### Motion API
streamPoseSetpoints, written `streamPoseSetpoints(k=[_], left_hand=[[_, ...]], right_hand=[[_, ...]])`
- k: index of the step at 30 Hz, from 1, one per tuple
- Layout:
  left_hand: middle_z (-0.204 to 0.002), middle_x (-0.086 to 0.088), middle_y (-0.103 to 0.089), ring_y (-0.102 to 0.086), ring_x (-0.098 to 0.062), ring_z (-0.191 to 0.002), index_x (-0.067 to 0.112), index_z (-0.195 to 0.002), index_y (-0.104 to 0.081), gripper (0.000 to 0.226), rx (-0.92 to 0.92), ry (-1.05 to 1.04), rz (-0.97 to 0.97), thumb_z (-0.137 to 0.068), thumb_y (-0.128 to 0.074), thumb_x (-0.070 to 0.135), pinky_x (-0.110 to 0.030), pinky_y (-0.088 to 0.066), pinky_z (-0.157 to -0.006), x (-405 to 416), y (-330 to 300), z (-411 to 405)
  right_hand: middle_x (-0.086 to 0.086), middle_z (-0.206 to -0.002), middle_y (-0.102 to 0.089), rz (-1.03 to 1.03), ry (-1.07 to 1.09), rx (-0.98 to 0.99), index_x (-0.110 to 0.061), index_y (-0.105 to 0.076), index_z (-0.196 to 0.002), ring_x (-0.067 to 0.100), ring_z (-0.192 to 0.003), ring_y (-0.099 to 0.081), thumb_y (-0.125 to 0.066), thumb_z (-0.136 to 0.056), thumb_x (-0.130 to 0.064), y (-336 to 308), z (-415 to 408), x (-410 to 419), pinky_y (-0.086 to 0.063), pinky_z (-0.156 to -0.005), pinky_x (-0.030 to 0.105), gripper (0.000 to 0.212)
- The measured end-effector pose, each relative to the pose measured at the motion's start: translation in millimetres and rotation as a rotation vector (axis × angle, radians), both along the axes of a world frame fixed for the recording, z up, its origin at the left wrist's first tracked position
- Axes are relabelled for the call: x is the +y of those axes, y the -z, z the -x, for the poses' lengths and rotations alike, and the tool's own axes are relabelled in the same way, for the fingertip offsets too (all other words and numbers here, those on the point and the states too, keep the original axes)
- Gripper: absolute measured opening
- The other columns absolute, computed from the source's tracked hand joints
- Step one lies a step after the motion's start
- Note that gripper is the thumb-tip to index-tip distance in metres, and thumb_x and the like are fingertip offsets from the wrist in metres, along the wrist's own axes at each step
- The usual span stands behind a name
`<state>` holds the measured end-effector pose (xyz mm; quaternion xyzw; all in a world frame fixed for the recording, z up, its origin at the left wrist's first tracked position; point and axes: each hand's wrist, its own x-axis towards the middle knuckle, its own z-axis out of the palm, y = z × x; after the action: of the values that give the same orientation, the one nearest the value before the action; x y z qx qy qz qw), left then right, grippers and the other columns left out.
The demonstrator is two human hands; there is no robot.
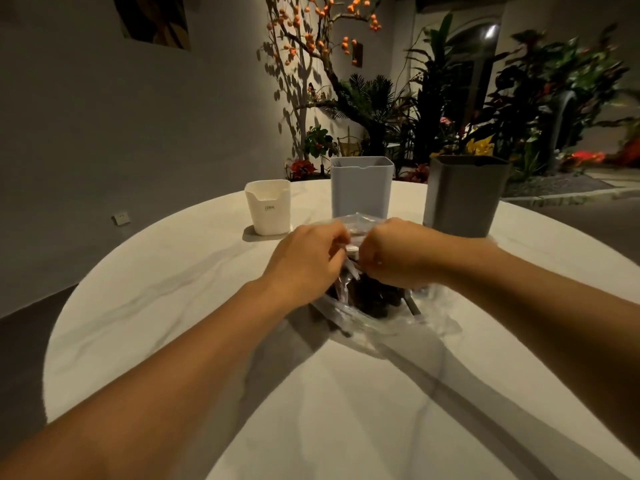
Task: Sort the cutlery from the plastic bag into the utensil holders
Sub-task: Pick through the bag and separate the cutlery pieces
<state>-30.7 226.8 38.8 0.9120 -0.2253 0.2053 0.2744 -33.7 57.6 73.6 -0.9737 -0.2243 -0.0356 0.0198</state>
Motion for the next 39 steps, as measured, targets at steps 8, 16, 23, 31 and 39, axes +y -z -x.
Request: streamPoseSetpoints(k=[8,16,23,31,39], left_hand=[[-0.104,0.005,-0.062,-0.059,-0.015,-0.096,0.025,-0.101,-0.051,0.03,-0.008,-0.043,0.093,-0.09,-0.068,0.003,-0.033,-0.056,-0.086,-14.5,13.4,-14.6],[-0.122,0.013,-0.056,-0.045,-0.008,-0.117,0.033,-0.115,-0.057,0.034,0.038,0.073,-0.235,-0.082,-0.063,0.039,-0.032,-0.043,-0.104,4.2,23.0,-20.4],[-0.113,0.016,-0.056,-0.047,-0.009,-0.107,0.035,-0.098,-0.053,0.015,0.028,-0.005,-0.237,-0.093,-0.055,0.049,-0.031,-0.045,-0.092,4.9,23.4,-10.1],[-0.117,0.015,-0.062,-0.051,-0.009,-0.114,0.034,-0.087,-0.056,0.027,-0.008,-0.025,-0.116,-0.082,-0.066,0.009,-0.034,-0.047,-0.099,7.5,21.4,-6.5],[-0.097,0.018,-0.06,-0.05,-0.002,-0.098,0.033,-0.1,-0.064,0.015,0.012,0.155,-0.189,-0.087,-0.061,0.028,-0.032,-0.048,-0.09,5.4,26.0,-6.4]], right_hand=[[0.001,-0.11,-0.063,0.055,-0.056,-0.107,-0.024,-0.068,-0.121,0.022,-0.095,-0.06,-0.074,-0.086,-0.014,16.5,-13.6,-24.3,-0.057,-0.08,0.03,0.037],[-0.004,-0.136,-0.052,0.051,-0.124,-0.236,-0.035,-0.042,-0.146,0.019,-0.123,-0.049,-0.07,-0.089,-0.026,41.7,-14.7,-17.6,-0.048,-0.096,0.032,0.064],[-0.005,-0.12,-0.066,-0.142,-0.172,-0.138,-0.029,-0.068,-0.122,0.014,-0.107,-0.061,-0.059,-0.097,-0.019,34.7,0.8,-17.2,-0.054,-0.094,0.032,0.029],[-0.007,-0.128,-0.058,-0.058,-0.102,-0.053,-0.03,-0.067,-0.125,0.016,-0.115,-0.055,-0.073,-0.087,-0.009,25.9,3.2,-48.5,-0.055,-0.092,0.029,0.044],[-0.01,-0.122,-0.062,-0.096,-0.264,-0.116,-0.029,-0.07,-0.121,0.011,-0.108,-0.059,-0.071,-0.089,-0.018,38.6,-1.5,-40.4,-0.054,-0.09,0.027,0.034]])
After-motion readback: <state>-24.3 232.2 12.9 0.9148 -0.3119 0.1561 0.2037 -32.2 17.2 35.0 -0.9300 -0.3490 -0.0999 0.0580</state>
